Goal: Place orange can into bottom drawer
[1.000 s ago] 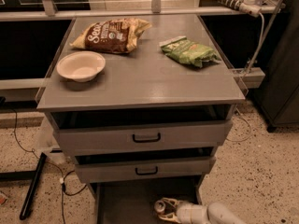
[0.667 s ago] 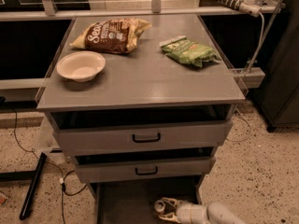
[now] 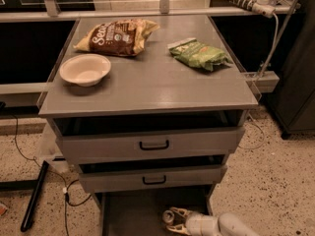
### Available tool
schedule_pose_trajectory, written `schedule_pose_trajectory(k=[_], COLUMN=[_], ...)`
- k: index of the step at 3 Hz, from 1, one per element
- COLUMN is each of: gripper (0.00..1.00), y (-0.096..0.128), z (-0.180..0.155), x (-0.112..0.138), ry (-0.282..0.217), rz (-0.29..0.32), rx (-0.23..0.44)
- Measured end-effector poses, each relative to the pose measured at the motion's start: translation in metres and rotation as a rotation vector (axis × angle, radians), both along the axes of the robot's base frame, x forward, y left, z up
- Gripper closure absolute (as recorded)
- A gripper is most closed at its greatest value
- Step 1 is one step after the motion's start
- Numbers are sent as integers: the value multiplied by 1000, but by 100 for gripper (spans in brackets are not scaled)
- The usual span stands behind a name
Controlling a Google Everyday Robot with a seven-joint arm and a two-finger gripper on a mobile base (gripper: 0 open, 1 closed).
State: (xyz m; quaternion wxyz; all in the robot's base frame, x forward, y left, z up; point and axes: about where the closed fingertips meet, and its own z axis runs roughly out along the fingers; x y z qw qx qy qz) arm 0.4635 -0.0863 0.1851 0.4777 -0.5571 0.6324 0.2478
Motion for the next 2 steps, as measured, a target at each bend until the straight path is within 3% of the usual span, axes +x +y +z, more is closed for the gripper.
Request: schedule_pose_trajectory(k=[1,2], gripper=[0,0], y=[0,0], z=[0,0], x=[0,0], ry=[0,0], rz=[0,0], rx=[0,0])
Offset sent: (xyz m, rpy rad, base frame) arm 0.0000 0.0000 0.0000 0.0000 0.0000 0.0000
